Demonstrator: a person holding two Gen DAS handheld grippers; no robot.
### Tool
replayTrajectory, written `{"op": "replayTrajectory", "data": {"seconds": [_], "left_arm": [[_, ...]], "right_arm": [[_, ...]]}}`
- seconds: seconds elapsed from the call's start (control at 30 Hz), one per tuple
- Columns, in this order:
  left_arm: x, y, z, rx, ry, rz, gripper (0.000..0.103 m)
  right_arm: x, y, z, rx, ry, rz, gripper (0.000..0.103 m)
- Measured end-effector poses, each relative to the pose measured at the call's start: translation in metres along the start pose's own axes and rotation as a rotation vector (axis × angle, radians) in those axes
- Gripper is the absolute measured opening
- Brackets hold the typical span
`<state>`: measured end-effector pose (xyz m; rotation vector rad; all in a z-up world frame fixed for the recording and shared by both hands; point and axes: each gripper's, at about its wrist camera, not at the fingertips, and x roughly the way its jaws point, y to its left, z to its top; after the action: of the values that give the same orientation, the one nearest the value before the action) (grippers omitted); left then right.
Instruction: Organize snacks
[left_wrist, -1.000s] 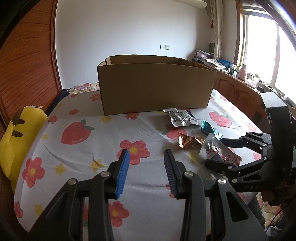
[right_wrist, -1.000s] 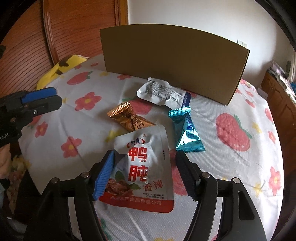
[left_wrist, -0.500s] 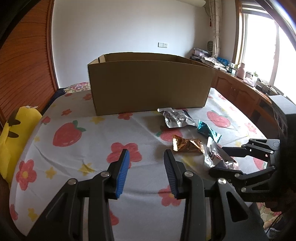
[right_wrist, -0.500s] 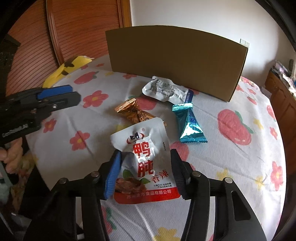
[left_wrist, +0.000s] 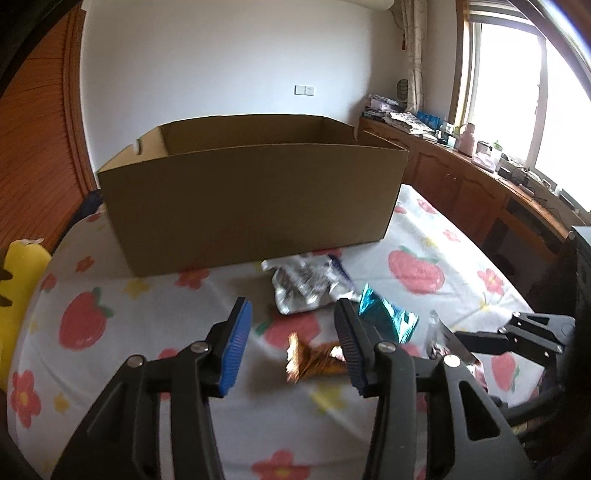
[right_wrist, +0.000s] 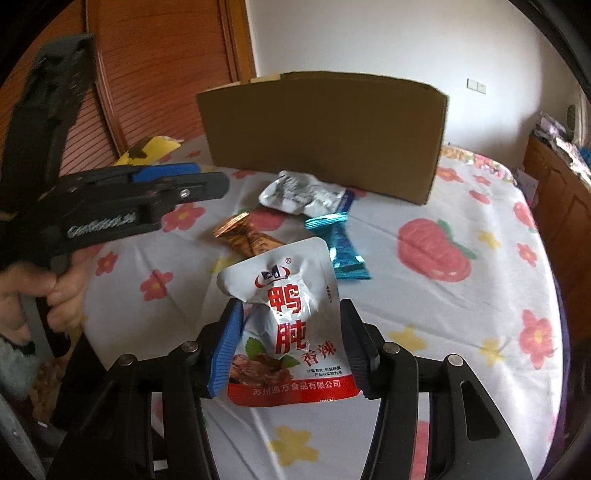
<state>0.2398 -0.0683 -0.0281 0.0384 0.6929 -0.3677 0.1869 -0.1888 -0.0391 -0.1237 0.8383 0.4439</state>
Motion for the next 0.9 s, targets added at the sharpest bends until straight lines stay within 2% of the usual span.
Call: {"op": "replayTrajectory", "data": {"seconds": [0.3, 0.57, 0.67, 0.8, 0.9], "left_arm": [[0.050, -0.020, 0.030, 0.023, 0.097, -0.025, 0.049], [0.081, -0.029, 0.035, 0.075, 0.172, 0.046, 0.050], [0.088, -0.030, 0.037, 0.086, 0.190, 0.070, 0.052], [0.096, -0.034, 0.037, 0.110, 0.209, 0.091, 0.064], [0.101, -0.039, 0.037, 0.130, 0.216, 0.105, 0.066]], "right_arm": [[-0.006, -0.029, -0.004, -0.006, -0.011, -0.059, 0.054], [0.002, -0.044, -0.012, 0.007, 0.014, -0.074, 0.054], [0.003, -0.045, -0.012, 0.004, 0.017, -0.075, 0.055], [0.006, -0.040, -0.013, -0.023, 0.026, -0.092, 0.055], [0.006, -0.039, -0.012, -0.027, 0.021, -0.088, 0.055]]}}
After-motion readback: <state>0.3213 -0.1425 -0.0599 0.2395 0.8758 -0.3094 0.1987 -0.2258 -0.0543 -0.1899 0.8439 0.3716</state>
